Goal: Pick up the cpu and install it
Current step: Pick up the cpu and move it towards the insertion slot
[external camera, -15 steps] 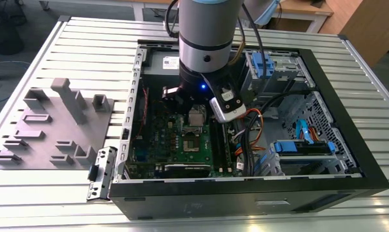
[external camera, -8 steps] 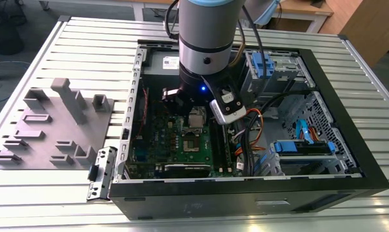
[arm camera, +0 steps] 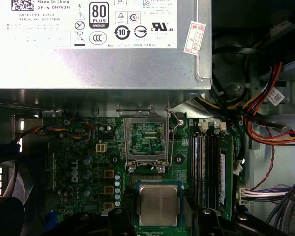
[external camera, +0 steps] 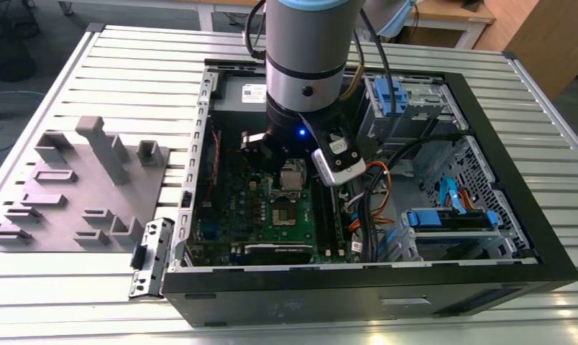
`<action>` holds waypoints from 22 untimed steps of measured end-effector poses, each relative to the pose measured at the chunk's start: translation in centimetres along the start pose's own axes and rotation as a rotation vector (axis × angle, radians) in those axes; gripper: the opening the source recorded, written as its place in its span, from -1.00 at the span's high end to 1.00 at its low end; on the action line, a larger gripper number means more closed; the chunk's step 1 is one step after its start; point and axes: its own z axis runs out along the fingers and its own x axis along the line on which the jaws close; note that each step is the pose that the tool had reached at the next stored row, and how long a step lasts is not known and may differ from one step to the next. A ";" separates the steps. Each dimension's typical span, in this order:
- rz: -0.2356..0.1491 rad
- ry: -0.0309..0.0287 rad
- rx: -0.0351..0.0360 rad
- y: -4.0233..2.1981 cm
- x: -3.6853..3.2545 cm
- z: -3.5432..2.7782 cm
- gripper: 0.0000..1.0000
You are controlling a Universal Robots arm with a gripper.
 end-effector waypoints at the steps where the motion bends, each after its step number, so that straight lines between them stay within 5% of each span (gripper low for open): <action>1: 0.000 0.0000 0.0000 0.00 0.00 0.00 0.05; 12: 0.000 -0.0001 0.0000 -0.58 0.06 0.31 0.05; 22: 0.000 0.0000 0.0001 -2.26 0.10 0.88 0.05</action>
